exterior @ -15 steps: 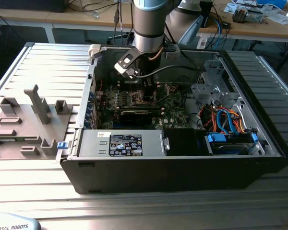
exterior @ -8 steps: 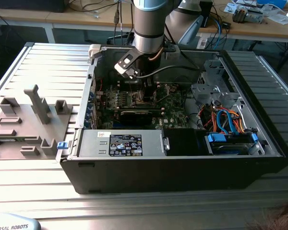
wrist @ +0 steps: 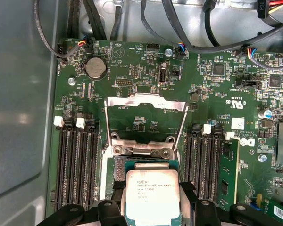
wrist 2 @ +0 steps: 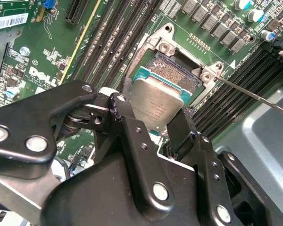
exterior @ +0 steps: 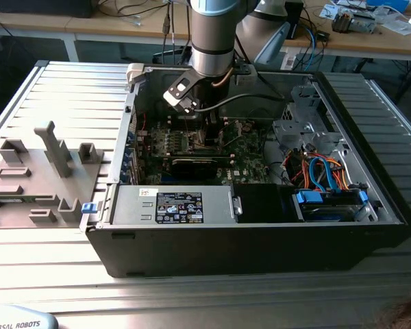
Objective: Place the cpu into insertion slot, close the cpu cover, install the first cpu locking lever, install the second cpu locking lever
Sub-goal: 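Place the cpu into insertion slot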
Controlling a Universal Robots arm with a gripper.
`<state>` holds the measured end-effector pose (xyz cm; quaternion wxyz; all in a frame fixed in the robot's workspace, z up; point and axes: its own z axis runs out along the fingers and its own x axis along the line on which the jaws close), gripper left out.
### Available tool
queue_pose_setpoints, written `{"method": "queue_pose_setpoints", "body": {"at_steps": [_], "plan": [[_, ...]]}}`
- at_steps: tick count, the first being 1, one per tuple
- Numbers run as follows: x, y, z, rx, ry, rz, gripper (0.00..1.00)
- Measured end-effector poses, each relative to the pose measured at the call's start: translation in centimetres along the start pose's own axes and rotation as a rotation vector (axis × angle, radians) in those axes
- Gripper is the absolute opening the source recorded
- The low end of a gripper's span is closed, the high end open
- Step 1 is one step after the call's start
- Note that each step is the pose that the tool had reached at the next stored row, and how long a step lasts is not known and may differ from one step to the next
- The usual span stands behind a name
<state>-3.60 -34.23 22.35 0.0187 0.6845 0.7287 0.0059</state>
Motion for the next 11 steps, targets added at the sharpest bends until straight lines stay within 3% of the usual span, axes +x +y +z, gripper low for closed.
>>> {"method": "queue_pose_setpoints", "body": {"at_steps": [11], "plan": [[0.0,-0.01,0.18,0.0003,-0.0051,0.0,0.54]]}}
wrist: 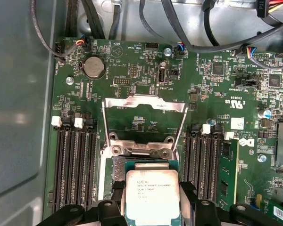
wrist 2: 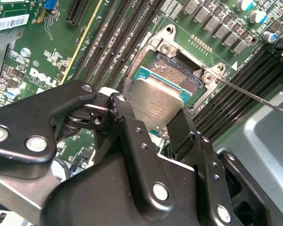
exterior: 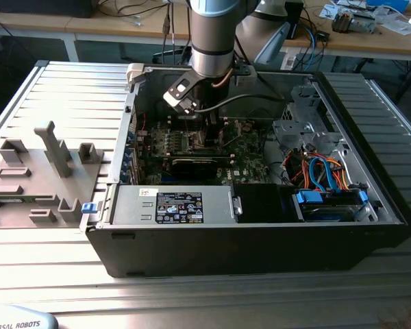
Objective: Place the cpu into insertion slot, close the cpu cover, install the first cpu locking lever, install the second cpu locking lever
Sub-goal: 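Place the cpu into insertion slot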
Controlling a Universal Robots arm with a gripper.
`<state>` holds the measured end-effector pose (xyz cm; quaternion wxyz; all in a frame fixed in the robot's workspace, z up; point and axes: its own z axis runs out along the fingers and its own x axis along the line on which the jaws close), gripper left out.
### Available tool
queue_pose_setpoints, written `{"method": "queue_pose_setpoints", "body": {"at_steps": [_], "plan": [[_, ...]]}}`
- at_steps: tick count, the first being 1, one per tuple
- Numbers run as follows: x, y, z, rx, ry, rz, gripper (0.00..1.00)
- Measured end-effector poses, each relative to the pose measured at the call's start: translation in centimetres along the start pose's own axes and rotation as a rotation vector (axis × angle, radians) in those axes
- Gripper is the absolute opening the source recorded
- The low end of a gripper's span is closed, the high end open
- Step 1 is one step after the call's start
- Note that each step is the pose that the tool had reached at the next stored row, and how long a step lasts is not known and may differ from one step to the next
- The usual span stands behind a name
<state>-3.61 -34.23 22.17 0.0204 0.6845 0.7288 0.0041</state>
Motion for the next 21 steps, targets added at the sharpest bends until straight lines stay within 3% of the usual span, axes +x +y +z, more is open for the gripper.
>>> {"method": "queue_pose_setpoints", "body": {"at_steps": [21], "plan": [[0.01,-0.01,0.36,0.0005,-0.0069,0.0,0.54]]}}
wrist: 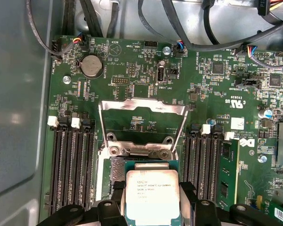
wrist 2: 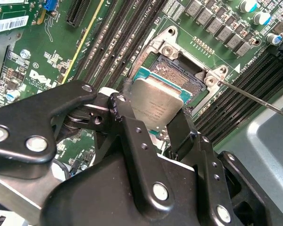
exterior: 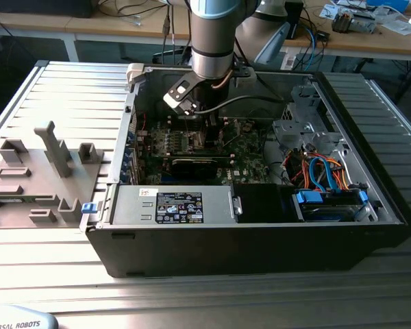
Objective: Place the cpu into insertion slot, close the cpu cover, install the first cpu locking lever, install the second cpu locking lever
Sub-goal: 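Place the cpu into insertion slot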
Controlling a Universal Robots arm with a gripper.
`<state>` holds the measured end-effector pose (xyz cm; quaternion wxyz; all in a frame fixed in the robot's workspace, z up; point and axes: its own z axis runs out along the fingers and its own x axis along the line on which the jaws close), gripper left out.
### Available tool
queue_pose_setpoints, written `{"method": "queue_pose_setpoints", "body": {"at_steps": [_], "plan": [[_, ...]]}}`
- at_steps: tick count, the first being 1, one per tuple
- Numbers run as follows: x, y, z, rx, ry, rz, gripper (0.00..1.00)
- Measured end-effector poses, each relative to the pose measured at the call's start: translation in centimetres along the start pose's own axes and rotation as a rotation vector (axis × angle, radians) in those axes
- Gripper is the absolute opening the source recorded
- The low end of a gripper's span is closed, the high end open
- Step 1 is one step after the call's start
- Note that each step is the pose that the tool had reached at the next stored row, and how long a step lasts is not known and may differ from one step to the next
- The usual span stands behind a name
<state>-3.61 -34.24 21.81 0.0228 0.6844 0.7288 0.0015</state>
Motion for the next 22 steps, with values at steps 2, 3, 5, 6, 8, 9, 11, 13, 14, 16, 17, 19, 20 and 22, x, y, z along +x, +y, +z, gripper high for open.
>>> {"method": "queue_pose_setpoints", "body": {"at_steps": [2,3,5,6,8,9,11,13,14,16,17,19,20,22], "plan": [[0.0,0.0,0.09,0.0001,-0.0014,0.0,0.54],[0.0,0.0,0.09,0.0002,-0.0015,0.0,0.54],[0.01,0.0,0.14,0.0,-0.0016,0.0,0.54],[0.01,0.0,0.15,0.0001,-0.0017,0.0,0.54],[0.01,0.0,0.19,0.0001,-0.0025,0.0,0.54],[0.01,0.0,0.2,0.0002,-0.0039,0.0,0.54],[0.01,0.0,0.22,0.0003,-0.0056,0.0,0.54],[0.01,-0.01,0.24,0.0005,-0.0071,0.0,0.54],[0.01,-0.01,0.25,0.0005,-0.0077,0.0,0.54],[0.01,-0.01,0.25,0.0006,-0.0082,0.0,0.54],[0.01,-0.01,0.25,0.0006,-0.0084,0.0,0.54],[0.01,-0.01,0.26,0.0005,-0.0086,0.0,0.54],[0.04,-0.01,0.26,0.0004,-0.0085,0.0,0.54],[0.17,0.0,0.25,0.0005,-0.0086,0.0,0.54]]}}
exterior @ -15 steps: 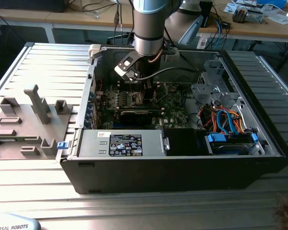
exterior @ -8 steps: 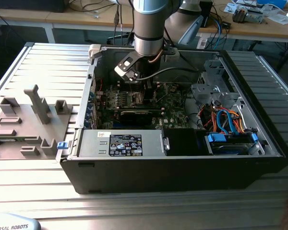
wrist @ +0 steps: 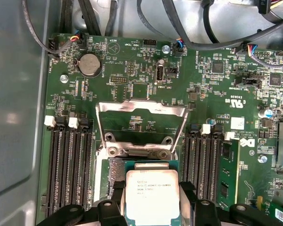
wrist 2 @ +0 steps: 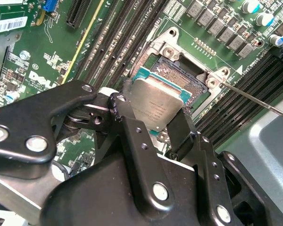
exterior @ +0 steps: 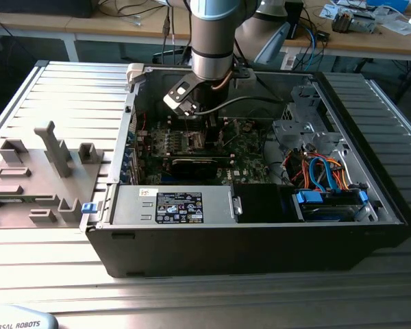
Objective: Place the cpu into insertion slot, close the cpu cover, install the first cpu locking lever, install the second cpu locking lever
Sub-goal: 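Place the cpu into insertion slot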
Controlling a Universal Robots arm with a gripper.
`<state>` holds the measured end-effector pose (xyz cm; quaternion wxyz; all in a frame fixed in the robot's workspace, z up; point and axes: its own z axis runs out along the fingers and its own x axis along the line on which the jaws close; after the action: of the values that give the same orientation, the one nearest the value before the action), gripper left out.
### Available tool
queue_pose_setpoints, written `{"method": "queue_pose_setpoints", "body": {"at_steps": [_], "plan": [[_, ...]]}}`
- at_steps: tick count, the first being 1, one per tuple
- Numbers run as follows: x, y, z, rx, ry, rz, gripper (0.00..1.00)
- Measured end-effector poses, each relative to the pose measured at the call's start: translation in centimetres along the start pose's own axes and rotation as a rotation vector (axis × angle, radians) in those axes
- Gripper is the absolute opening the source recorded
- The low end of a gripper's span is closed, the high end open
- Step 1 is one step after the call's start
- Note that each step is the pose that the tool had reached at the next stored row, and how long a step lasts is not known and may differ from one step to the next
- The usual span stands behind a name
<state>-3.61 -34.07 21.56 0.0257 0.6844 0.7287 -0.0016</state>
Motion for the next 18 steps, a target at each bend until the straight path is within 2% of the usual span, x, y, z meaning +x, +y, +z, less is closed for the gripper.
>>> {"method": "queue_pose_setpoints", "body": {"at_steps": [7,10,18], "plan": [[0.56,-0.02,0.0,0.0007,-0.0006,0.018,0.54],[1.01,-0.03,0.12,0.001,-0.0008,0.028,0.54],[1.06,-0.15,0.41,0.0025,-0.0024,0.062,0.54]]}}
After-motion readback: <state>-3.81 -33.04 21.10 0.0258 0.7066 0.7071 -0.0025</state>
